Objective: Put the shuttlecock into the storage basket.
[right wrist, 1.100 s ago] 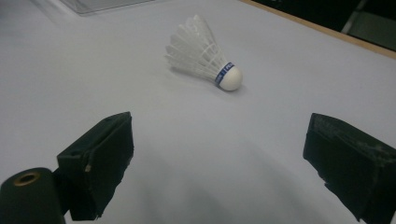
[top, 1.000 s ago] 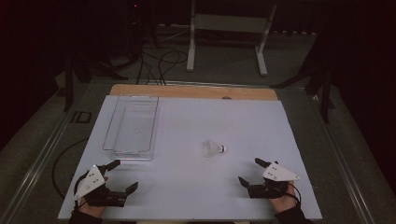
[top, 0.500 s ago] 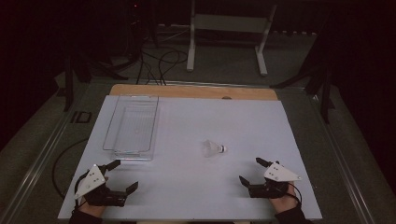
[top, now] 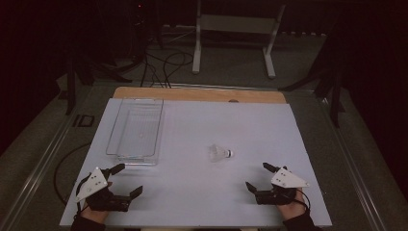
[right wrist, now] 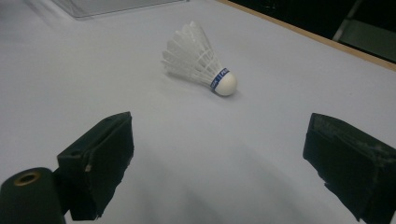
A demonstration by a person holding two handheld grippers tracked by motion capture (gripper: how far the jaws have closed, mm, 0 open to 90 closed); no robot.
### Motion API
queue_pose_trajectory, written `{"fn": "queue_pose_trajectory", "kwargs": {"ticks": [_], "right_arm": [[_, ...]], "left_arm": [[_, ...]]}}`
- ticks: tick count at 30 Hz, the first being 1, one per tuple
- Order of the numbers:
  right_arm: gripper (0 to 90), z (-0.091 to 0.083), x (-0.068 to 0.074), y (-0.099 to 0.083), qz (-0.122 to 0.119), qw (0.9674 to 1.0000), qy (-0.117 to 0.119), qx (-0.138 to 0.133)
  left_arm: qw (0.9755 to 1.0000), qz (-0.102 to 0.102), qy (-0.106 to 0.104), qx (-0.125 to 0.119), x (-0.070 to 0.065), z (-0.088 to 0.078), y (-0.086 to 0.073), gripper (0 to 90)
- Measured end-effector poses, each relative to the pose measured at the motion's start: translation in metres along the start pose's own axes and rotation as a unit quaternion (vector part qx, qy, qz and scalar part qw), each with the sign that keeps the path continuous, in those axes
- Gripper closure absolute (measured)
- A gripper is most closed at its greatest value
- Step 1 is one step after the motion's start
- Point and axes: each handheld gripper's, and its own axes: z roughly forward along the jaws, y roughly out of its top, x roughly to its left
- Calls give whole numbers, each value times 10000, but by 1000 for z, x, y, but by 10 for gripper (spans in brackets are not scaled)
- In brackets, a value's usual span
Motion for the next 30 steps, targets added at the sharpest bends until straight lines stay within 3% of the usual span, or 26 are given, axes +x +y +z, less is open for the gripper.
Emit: {"fn": "queue_pose_trajectory", "kwargs": {"ticks": [5,12,20,22,30], "right_arm": [[87,1,1,0,-10,10000,41,-4],[87,1,2,0,-18,10000,69,-16],[88,1,2,0,-9,10000,86,-22],[88,1,2,0,-10,10000,83,-28],[88,1,2,0,-12,9999,103,-35]], "left_arm": [[9999,-133,-18,-35,-1,-1,10,1],[9998,90,-91,119,-8,-2,27,1],[9995,159,-200,188,-11,-3,51,1],[9992,189,-262,253,-12,-4,61,1],[9964,446,-401,592,-15,5,74,1]]}}
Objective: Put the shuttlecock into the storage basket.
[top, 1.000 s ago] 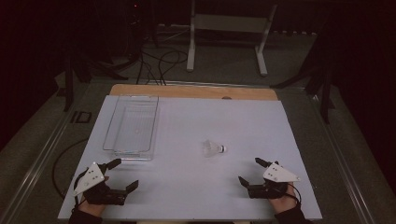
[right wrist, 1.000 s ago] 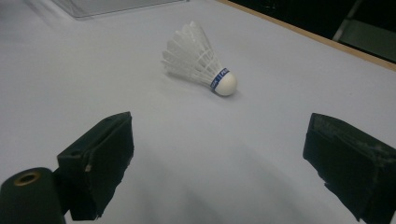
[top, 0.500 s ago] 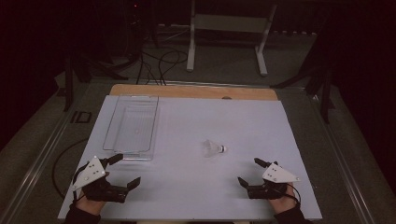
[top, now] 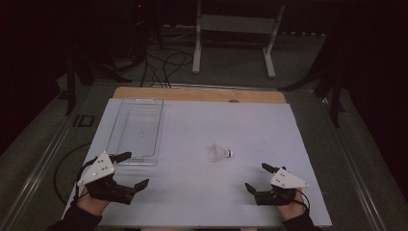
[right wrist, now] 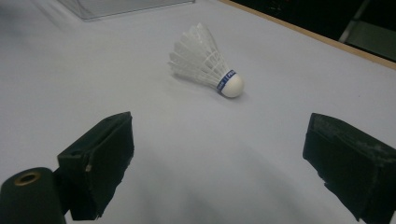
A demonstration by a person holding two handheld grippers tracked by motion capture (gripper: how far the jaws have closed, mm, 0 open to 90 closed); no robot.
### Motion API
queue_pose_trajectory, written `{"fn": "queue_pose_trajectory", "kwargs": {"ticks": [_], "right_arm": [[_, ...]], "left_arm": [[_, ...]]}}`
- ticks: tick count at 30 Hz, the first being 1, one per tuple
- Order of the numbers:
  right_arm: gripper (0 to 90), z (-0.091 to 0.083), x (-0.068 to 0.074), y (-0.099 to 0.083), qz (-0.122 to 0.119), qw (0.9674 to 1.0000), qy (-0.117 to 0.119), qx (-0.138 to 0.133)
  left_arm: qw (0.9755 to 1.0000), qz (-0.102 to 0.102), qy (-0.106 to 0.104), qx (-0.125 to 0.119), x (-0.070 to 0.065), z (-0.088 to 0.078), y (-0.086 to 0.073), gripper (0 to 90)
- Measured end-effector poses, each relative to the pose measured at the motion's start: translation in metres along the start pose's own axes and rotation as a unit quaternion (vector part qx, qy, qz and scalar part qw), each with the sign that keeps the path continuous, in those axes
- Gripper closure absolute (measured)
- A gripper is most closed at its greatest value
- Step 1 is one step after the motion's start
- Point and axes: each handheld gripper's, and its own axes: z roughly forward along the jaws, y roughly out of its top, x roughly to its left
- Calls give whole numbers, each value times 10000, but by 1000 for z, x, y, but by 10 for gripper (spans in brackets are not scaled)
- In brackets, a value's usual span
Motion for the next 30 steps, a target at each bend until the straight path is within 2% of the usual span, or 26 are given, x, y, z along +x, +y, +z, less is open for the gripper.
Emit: {"fn": "queue_pose_trajectory", "kwargs": {"ticks": [14,18,30], "right_arm": [[89,0,0,0,12,10000,19,6],[89,0,0,0,6,10000,30,9],[89,0,0,0,10,10000,56,-5]], "left_arm": [[9987,152,-198,435,-3,15,17,1],[9980,188,-294,536,-5,21,24,1],[9951,347,-369,844,-9,34,36,0]]}}
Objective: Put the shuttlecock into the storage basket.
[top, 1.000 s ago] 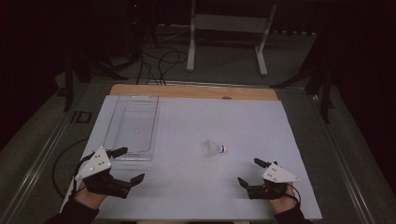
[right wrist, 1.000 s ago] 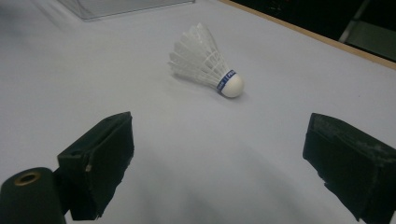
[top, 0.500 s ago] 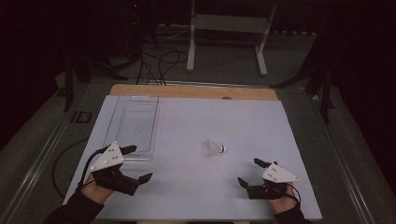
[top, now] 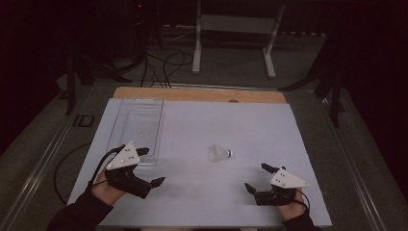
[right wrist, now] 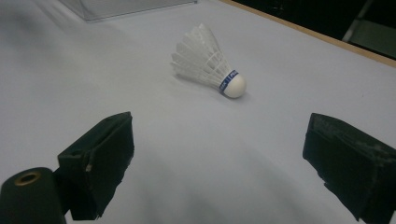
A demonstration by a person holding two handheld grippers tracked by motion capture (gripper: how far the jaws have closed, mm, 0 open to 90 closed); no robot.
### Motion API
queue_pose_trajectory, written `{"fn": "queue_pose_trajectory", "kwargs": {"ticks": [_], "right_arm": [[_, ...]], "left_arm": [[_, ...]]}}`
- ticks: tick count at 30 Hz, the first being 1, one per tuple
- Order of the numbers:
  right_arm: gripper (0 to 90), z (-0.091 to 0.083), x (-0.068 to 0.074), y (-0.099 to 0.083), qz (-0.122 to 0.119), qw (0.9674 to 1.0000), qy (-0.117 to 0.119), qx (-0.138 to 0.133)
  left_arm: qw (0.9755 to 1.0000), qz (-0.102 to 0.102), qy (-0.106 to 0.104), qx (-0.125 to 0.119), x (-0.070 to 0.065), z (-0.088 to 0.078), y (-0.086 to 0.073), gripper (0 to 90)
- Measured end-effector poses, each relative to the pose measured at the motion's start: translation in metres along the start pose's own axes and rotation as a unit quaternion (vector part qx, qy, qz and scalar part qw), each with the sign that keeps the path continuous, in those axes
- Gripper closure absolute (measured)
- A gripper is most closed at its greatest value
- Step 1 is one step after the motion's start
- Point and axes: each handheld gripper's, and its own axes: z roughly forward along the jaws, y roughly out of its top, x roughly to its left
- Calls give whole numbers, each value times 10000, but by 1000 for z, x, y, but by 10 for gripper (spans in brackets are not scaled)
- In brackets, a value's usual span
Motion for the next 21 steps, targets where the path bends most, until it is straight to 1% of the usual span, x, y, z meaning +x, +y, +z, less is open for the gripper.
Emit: {"fn": "queue_pose_trajectory", "kwargs": {"ticks": [2,4,6,10,13,14,15,16,17,19,21], "right_arm": [[89,0,0,0,7,10000,3,-3],[89,0,0,0,12,10000,-1,-8],[89,0,0,0,17,10000,-8,-17],[89,0,0,0,15,10000,4,-13],[89,0,0,0,19,10000,0,-16],[89,0,0,0,19,10000,0,-16],[89,0,0,0,9,10000,-6,-15],[89,0,0,1,-10,10000,-4,-20],[89,0,0,1,-10,10000,0,-21],[89,0,0,1,-7,10000,0,-21],[89,-1,0,1,-1,10000,1,-15]], "left_arm": [[9999,28,-79,91,-1,4,5,0],[9999,46,-96,114,-2,5,7,0],[9996,132,-142,218,-3,9,11,0],[9987,224,-217,401,-4,16,15,0],[9980,239,-302,510,-6,21,15,0],[9980,239,-302,510,-6,21,15,0],[9974,236,-353,574,-6,24,15,0],[9974,236,-353,574,-6,24,15,0],[9968,241,-388,658,-6,28,14,0],[9959,229,-452,744,-6,31,14,0],[9949,272,-472,845,-7,35,15,0]]}}
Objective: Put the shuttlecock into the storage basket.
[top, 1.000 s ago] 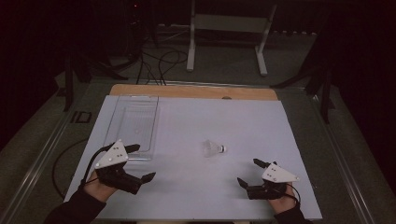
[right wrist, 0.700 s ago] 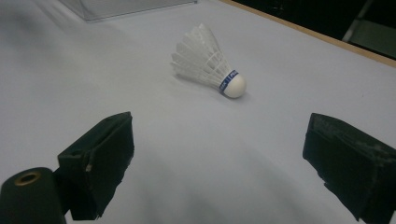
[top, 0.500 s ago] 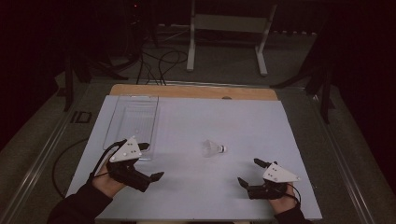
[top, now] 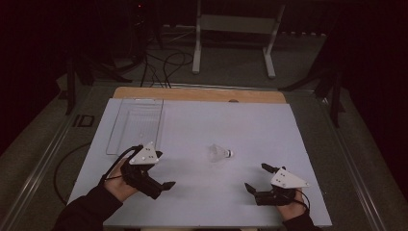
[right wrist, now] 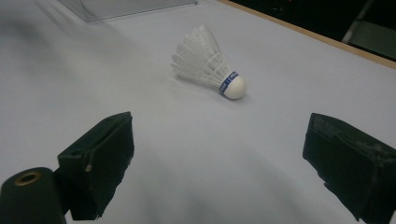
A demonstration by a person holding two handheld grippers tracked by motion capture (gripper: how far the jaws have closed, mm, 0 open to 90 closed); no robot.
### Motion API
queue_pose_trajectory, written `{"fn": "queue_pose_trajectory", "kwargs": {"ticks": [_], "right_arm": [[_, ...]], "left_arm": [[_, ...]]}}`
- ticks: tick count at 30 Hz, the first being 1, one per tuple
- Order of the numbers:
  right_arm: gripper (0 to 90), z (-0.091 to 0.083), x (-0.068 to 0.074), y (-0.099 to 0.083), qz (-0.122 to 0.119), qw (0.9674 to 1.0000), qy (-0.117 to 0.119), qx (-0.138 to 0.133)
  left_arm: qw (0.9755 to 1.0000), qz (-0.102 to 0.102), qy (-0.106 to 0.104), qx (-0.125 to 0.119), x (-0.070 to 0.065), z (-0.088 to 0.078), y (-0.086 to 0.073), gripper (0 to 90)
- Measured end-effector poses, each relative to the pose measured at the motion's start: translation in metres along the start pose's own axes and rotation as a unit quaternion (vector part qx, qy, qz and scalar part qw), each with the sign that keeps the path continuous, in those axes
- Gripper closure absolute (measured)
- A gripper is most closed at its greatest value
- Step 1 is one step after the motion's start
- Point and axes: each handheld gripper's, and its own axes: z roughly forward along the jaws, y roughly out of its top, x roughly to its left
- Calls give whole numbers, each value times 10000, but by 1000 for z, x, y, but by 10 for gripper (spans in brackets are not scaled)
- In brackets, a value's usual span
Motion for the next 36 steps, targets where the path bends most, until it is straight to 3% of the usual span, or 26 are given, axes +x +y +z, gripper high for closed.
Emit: {"fn": "queue_pose_trajectory", "kwargs": {"ticks": [10,20,22,26,31,33,36], "right_arm": [[89,0,0,0,-21,10000,-7,-13],[89,0,0,0,-8,10000,-4,-14],[89,0,0,1,-9,10000,-3,-15],[89,0,-1,0,5,10000,-5,-11],[89,0,-1,0,-2,10000,-10,-9],[89,0,0,0,3,10000,-4,-9],[89,0,0,0,23,10000,4,5]], "left_arm": [[9991,96,-126,389,-1,15,7,0],[9964,225,-297,761,0,32,14,0],[9945,270,-387,938,0,38,16,0],[9932,291,-431,1045,-1,42,18,0],[9896,306,-494,1312,-1,51,22,0],[9891,290,-434,1379,-2,54,23,0],[9885,238,-526,1397,-1,57,24,0]]}}
